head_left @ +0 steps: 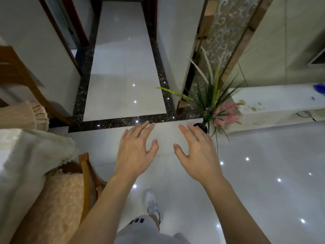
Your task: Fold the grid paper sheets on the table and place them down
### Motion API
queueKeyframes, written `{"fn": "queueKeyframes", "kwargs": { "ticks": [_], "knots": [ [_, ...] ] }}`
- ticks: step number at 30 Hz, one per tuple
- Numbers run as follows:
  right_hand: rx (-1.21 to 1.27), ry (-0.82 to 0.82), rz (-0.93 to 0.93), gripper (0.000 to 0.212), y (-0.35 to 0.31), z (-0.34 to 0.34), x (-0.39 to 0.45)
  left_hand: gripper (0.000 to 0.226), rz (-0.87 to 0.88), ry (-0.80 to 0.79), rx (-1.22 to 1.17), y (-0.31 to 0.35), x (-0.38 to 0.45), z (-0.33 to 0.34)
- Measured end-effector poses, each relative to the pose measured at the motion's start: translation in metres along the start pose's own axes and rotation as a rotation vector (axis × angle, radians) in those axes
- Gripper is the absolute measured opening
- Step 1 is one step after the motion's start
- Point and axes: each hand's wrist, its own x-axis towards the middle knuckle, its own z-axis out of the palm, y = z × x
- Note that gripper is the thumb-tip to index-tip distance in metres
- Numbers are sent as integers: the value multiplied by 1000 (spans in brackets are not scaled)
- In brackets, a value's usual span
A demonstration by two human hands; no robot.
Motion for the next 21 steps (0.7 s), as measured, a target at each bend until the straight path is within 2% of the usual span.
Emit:
{"fn": "queueKeyframes", "kwargs": {
  "ticks": [8, 21],
  "knots": [
    [-28, -32, -143, 60, -52, 17, 157, 58, -107, 126, 24, -65, 121, -36],
    [33, -182, -370, 61, -123, 82, 314, 57, -322, 196, 100, -163, 204, -59]
  ]
}}
